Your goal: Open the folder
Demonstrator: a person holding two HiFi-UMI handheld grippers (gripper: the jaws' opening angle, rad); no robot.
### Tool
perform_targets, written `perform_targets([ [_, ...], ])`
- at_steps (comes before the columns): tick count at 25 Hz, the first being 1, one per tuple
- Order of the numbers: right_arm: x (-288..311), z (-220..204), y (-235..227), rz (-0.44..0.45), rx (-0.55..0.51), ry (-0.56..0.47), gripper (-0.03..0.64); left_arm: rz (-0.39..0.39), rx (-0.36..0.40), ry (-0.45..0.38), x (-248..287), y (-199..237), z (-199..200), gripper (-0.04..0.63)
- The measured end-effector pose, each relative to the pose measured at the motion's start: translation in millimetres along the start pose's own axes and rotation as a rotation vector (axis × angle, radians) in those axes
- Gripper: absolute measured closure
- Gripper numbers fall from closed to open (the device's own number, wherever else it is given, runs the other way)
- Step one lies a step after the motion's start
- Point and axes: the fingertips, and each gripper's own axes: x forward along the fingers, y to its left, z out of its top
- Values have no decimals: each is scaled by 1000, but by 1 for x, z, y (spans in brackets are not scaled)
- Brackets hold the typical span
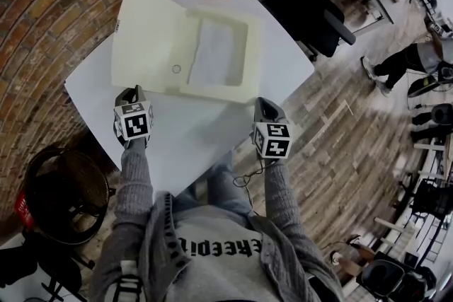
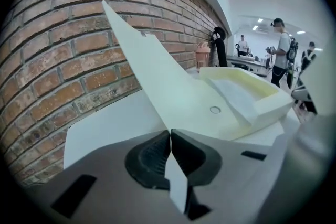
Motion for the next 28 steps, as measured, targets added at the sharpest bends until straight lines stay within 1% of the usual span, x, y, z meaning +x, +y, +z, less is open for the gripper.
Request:
perform_targets([
  [1,0,0,0,-1,-1,2,614,-8,-8,-1,-1,-1,1,586],
  [3,0,0,-1,-5,-1,3,614,-30,-47,-11,-8,-3,6,586],
  [8,-2,3,0,-14,16,-11,614,-82,-109,-84,-21,-8,18,584],
  [16,-19,29,13,-22,55,-112,614,-133,-139,-180,-30,-11,35,583],
  [20,-34,38,26,-20,62,-154,614,-151,-151,-211,-35,-12,38,583],
  [28,-74,57,53,-40,74,-250,614,-217,-109,-277,-51,-17,50,583],
])
